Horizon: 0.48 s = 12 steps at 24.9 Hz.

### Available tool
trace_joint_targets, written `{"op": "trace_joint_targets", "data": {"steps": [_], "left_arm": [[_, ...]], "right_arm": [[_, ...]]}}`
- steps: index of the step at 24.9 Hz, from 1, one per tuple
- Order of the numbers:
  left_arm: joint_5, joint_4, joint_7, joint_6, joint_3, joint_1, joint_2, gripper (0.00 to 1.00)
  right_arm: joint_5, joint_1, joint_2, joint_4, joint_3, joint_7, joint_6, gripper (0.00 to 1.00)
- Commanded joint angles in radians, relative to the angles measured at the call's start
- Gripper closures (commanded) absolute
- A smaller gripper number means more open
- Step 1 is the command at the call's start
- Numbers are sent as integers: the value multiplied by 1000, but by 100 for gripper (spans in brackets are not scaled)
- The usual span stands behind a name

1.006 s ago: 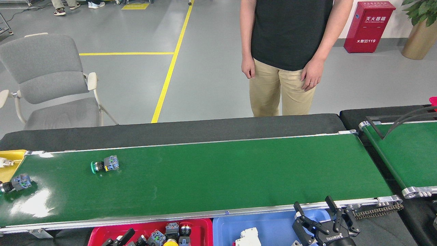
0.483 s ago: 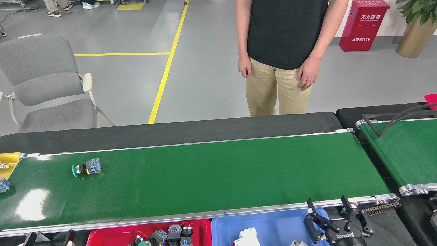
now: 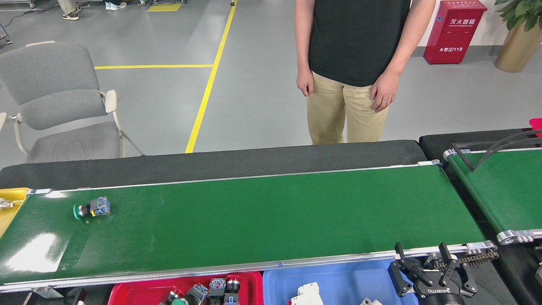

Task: Pick switch part from conveyor to tray

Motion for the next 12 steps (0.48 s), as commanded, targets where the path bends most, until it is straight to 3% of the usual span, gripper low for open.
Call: {"op": "trace_joint_targets", "data": {"steps": [1, 12], "left_arm": [[2, -8, 9, 2, 6, -5, 14, 0], [2, -13, 9, 4, 23, -6, 35, 0]], "right_arm": [[-4, -18, 5, -10, -2, -8, 1, 1], [-1, -21, -5, -7, 12, -8, -5, 1]]}}
